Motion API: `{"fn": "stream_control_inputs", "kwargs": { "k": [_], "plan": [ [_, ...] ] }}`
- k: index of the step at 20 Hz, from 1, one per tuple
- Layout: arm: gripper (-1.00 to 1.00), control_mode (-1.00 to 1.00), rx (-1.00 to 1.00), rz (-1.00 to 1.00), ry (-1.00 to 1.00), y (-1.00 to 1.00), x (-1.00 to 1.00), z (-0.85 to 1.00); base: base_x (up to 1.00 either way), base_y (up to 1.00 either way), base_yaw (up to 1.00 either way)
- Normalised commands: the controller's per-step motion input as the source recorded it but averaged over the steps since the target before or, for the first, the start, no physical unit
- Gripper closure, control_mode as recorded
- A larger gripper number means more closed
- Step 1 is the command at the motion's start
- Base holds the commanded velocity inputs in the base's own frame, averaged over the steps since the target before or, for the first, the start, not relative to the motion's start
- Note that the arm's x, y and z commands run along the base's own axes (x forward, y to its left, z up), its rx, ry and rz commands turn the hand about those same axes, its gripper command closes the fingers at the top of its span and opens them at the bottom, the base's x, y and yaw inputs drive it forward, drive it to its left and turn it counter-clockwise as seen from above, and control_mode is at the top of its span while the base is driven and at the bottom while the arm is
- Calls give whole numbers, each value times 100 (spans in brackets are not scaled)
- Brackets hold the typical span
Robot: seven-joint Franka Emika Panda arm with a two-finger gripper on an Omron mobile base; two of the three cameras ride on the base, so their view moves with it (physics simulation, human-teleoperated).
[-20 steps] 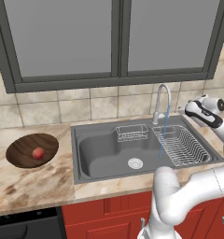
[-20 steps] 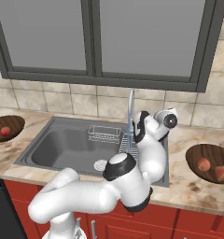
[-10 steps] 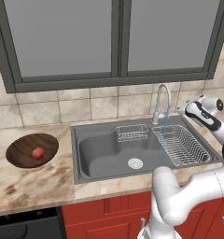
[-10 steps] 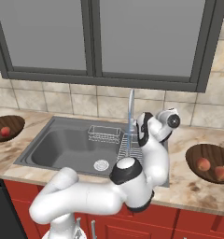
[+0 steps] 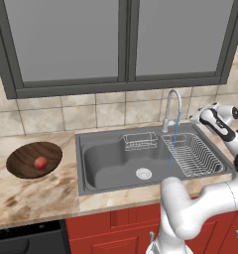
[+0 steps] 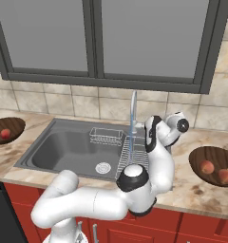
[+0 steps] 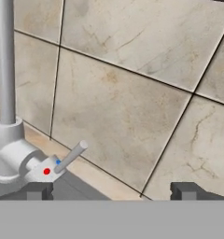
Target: Pick the onions from the sink and place them in one bowl. Place the peach in the other bowl. Then turn off the sink faucet.
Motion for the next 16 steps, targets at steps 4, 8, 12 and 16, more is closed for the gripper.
{"fn": "stream_control_inputs", "kwargs": {
  "k": [4,8,12,16],
  "plan": [
    [-100,-100,0,5,0,0,27,-15,0,0,0],
    [-100,-100,0,4,0,0,34,-11,0,0,0],
    [-100,-100,0,4,0,0,44,-9,0,0,0],
    [-100,-100,0,3,0,0,46,-9,0,0,0]
  ]
}}
